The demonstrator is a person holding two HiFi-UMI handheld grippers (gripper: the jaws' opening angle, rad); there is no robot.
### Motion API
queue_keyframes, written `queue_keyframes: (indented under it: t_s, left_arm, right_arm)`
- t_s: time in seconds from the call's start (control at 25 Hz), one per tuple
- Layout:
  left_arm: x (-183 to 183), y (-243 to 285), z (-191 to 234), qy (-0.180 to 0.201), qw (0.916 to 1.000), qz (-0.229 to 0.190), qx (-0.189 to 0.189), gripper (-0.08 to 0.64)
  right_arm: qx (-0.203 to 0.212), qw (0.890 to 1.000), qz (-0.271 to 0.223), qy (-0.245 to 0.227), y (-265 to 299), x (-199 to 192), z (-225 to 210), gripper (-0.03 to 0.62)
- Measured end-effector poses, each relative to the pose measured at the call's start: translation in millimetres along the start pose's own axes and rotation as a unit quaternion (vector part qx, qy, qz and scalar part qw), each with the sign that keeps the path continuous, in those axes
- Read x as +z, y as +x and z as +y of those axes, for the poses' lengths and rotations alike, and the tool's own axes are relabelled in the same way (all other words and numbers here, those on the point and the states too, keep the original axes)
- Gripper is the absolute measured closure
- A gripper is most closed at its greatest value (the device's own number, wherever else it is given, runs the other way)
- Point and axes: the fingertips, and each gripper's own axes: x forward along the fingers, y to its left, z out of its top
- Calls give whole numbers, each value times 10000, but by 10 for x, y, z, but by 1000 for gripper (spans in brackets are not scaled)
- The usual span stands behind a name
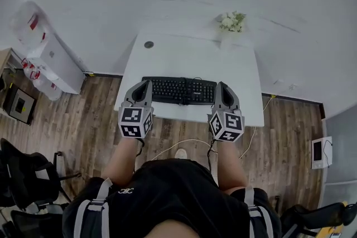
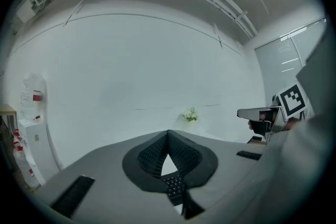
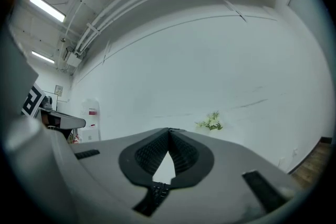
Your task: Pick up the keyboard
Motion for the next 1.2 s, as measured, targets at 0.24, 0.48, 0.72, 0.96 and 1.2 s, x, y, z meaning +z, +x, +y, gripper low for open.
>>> queue_keyframes:
  t_s: [0.24, 0.48, 0.72, 0.96, 1.2]
  left_arm:
    - [-51, 305, 253, -136, 9996, 198, 178, 549]
    - [-139, 523, 615, -215, 9988, 397, 172, 549]
    - [-141, 721, 859, -182, 9989, 414, 96, 549]
    - [-354, 964, 950, -427, 9958, 811, -5, 538]
    - [-711, 1142, 1026, -546, 9900, 1299, -40, 455]
  right_arm:
    - [78, 9998, 175, 85, 415, -79, -71, 590]
    - [45, 9980, 288, 567, 735, -130, -57, 591]
    - [-283, 9981, 303, 448, 916, -216, -140, 590]
    - [-535, 9964, 525, 389, 997, -442, -342, 524]
    - [-749, 9918, 934, 453, 1047, -785, -629, 506]
